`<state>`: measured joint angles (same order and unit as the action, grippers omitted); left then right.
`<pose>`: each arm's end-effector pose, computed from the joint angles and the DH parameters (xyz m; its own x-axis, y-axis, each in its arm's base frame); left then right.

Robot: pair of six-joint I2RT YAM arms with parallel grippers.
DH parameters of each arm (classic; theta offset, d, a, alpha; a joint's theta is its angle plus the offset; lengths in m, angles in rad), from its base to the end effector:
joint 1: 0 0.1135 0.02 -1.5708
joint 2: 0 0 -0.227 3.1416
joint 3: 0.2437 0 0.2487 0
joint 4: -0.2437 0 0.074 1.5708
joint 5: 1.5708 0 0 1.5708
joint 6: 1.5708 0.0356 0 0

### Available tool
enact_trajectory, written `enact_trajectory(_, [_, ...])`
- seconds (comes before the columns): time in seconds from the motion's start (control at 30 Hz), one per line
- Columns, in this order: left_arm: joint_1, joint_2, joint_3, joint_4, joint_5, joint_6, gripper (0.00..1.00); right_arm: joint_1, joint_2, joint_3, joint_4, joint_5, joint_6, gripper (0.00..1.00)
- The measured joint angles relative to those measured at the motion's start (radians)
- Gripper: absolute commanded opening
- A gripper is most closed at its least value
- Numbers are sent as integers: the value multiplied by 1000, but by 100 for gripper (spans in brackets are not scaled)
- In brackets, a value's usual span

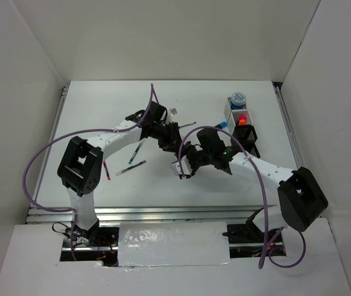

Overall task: Sort the stationery into containers
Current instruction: Pick up the pen from the center of the board, then place the pen in the storage box.

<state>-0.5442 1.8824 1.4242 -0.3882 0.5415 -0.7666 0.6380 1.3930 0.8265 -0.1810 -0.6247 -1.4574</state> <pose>0.3343 -0.2238 0.1984 -0.9720 -0.1066 -0.2095 0.0856 0.6697 -0.7377 0.2215 0.1901 0.1881 0.7605 -0.4394 -0.4780 -0.6362 -0.3575 -0.6837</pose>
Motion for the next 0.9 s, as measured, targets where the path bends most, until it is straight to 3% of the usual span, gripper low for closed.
enact_trajectory(0.13, [-2,-11,0,0,-4,1,0,-4,8,0,26,5,-12,45])
enact_trajectory(0.23, [-2,-12,-2,3,-3,1,0,-4,12,0,52,11,-23,32])
enact_trajectory(0.33, [-2,-13,-5,10,-3,2,11,-4,13,-3,76,16,-32,19])
enact_trajectory(0.43, [0,-13,-6,21,-2,6,31,-4,12,-30,138,20,-36,8])
enact_trajectory(0.47, [0,-13,-10,25,-2,8,55,-4,11,-42,159,21,-40,6])
enact_trajectory(0.5, [0,-13,-14,31,-1,7,71,-4,8,-53,179,20,-41,4])
enact_trajectory(0.53, [0,-14,-19,39,3,5,99,-4,5,-65,187,19,-39,3])
enact_trajectory(0.77, [-2,-44,-3,19,-2,35,99,-11,-83,-101,180,14,-25,1])
enact_trajectory(0.9, [21,-50,86,-23,-69,136,99,-46,-235,-100,181,-30,127,0])
